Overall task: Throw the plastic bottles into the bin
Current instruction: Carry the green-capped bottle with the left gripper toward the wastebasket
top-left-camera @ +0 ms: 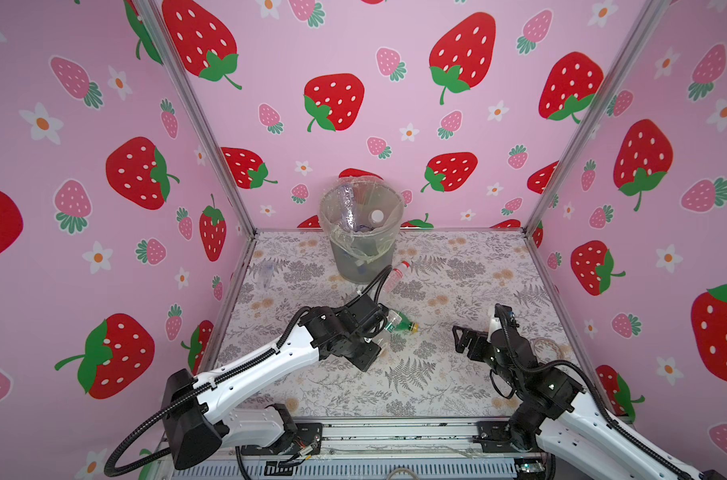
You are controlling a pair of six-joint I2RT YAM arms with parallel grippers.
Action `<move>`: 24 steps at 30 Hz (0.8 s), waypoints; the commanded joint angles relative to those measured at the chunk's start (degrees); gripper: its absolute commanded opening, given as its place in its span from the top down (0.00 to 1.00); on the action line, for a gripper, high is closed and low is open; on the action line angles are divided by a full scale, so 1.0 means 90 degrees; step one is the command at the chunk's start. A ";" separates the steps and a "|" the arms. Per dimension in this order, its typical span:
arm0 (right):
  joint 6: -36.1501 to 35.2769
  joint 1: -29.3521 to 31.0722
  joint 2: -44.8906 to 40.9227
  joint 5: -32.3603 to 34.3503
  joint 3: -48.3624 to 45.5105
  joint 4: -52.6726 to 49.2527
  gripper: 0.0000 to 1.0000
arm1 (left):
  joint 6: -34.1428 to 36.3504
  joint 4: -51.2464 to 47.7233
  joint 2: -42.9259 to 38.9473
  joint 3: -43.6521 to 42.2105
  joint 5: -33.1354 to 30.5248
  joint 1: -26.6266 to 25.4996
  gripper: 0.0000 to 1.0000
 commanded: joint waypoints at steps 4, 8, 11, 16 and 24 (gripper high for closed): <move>0.0117 0.0019 0.0130 -0.0031 0.0132 0.0131 0.01 | -0.0643 -0.0169 -0.0046 0.0849 -0.0025 0.0359 0.45; 0.0144 0.0020 0.0204 -0.0061 0.0143 0.0136 0.01 | -0.0779 -0.0032 -0.0066 0.1261 0.0306 0.0864 0.47; 0.0158 0.0021 0.0246 -0.0064 0.0157 0.0131 0.01 | -0.0744 0.0159 -0.0205 0.1574 0.0454 0.1198 0.47; 0.0166 0.0020 0.0333 -0.0063 0.0185 0.0136 0.01 | -0.0742 0.0827 -0.0766 0.1650 0.0571 0.1836 0.47; 0.0106 0.0015 0.0524 -0.0036 0.0238 0.0349 0.01 | -0.1186 0.1803 -0.2049 0.0456 0.0925 0.3137 0.47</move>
